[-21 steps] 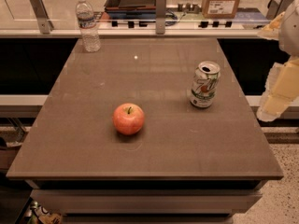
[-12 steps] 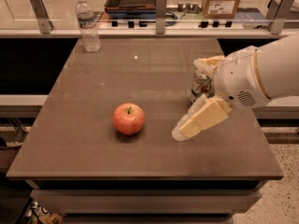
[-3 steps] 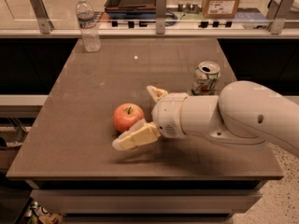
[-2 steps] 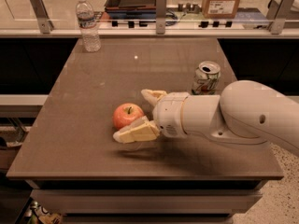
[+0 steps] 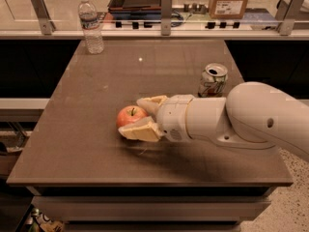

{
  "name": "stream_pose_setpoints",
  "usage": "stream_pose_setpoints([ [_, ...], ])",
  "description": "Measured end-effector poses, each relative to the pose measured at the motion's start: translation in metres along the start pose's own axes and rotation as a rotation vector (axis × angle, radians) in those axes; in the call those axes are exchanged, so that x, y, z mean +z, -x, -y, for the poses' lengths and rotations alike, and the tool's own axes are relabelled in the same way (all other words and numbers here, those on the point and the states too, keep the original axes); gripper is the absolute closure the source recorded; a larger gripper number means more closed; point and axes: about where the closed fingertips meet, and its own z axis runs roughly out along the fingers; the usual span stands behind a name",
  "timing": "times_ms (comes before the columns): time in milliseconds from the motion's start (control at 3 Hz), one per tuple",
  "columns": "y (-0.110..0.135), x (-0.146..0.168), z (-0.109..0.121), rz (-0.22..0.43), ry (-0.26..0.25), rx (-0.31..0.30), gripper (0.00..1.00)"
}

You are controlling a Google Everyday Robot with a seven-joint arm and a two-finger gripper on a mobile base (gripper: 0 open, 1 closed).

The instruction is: Move apple near water bottle

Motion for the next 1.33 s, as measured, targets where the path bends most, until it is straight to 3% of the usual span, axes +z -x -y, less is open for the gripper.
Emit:
stream_pose_setpoints([
  [333, 0.002, 0.000, -0.001, -0.001, -0.001, -0.006, 0.87],
  [667, 0.005, 0.000, -0.003, -0.001, -0.001, -0.011, 1.00],
  [1333, 0.018, -0.007, 0.010, -0.014, -0.024, -0.043, 1.00],
])
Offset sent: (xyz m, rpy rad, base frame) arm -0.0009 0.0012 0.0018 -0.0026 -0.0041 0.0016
